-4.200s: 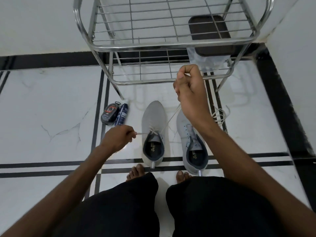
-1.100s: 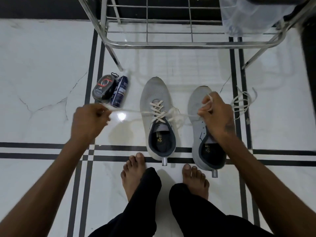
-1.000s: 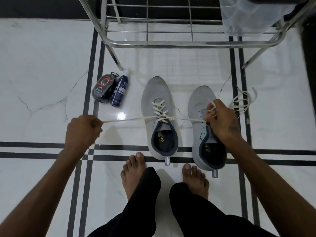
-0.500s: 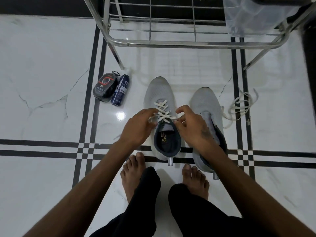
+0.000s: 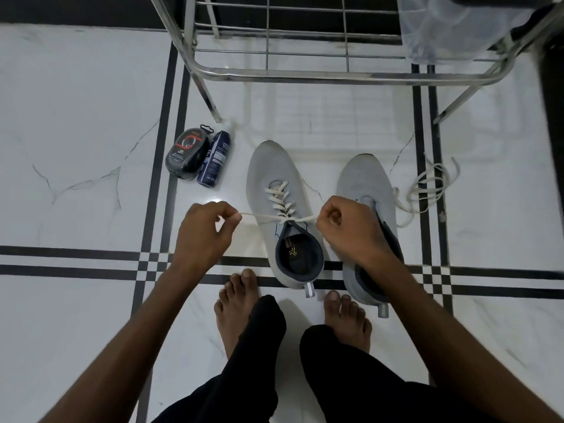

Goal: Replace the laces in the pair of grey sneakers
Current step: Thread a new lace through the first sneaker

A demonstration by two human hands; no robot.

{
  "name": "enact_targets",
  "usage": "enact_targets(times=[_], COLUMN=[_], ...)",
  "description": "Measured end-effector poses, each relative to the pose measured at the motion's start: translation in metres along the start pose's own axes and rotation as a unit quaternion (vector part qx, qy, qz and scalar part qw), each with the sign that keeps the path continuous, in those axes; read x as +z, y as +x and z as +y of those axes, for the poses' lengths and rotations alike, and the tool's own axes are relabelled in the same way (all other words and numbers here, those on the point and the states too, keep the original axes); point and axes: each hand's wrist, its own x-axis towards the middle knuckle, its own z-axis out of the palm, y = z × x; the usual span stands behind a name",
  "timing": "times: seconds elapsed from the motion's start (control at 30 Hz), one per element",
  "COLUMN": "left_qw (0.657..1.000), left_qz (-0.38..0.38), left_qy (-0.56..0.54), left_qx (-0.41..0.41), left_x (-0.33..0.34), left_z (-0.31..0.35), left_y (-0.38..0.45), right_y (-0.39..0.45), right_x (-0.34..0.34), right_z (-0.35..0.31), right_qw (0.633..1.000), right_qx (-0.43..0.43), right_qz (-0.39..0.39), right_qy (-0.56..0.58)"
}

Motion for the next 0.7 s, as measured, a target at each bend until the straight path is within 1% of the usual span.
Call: enact_targets(times=[0.03, 0.07, 0.1, 0.13, 0.17, 0.2, 0.23, 0.27, 0.3, 0.33, 0.4, 0.5, 0.53, 0.63, 0.7], left_qw=[0.999, 0.995, 0.983, 0.961, 0.928, 0.888, 0.849, 0.822, 0.813, 0.823, 0.865, 0.926, 0.941, 0.964, 0.97], left_qz=[0.006, 0.006, -0.007, -0.029, -0.053, -0.07, -0.075, -0.069, -0.058, -0.044, -0.015, 0.031, 0.047, 0.051, 0.07], left_qy=[-0.039, -0.103, -0.184, -0.276, -0.367, -0.449, -0.515, -0.553, -0.565, -0.551, -0.494, -0.375, -0.331, -0.232, -0.181], left_qx=[0.007, 0.011, 0.003, -0.016, -0.04, -0.068, -0.095, -0.117, -0.132, -0.13, -0.081, 0.027, 0.056, 0.119, 0.147], left_x=[0.0, 0.0, 0.001, 0.003, 0.006, 0.011, 0.017, 0.023, 0.029, 0.035, 0.045, 0.055, 0.058, 0.061, 0.06], left_z=[0.005, 0.011, 0.018, 0.027, 0.036, 0.045, 0.053, 0.059, 0.063, 0.065, 0.068, 0.067, 0.065, 0.062, 0.063], left_y=[0.0, 0.0, -0.001, -0.001, 0.001, 0.003, 0.006, 0.009, 0.012, 0.015, 0.017, 0.017, 0.016, 0.014, 0.012], right_y=[0.002, 0.003, 0.005, 0.006, 0.007, 0.009, 0.011, 0.012, 0.014, 0.015, 0.015, 0.017, 0.018, 0.021, 0.021], right_x=[-0.001, -0.002, -0.001, 0.001, 0.004, 0.009, 0.014, 0.019, 0.024, 0.03, 0.038, 0.04, 0.039, 0.031, 0.027], right_z=[0.0, -0.002, -0.006, -0.011, -0.016, -0.021, -0.024, -0.027, -0.029, -0.03, -0.03, -0.027, -0.026, -0.019, -0.015], right_qw=[0.998, 0.991, 0.977, 0.957, 0.931, 0.903, 0.884, 0.878, 0.882, 0.887, 0.889, 0.896, 0.9, 0.902, 0.901], right_qx=[0.005, 0.0, -0.012, -0.02, -0.019, -0.006, 0.009, 0.023, 0.033, 0.043, 0.055, 0.063, 0.062, 0.043, 0.024], right_qz=[-0.011, -0.027, -0.047, -0.068, -0.083, -0.09, -0.084, -0.067, -0.042, -0.018, 0.005, -0.005, -0.017, -0.085, -0.114], right_qy=[0.065, 0.133, 0.207, 0.282, 0.356, 0.42, 0.46, 0.473, 0.468, 0.459, 0.455, 0.439, 0.431, 0.421, 0.417])
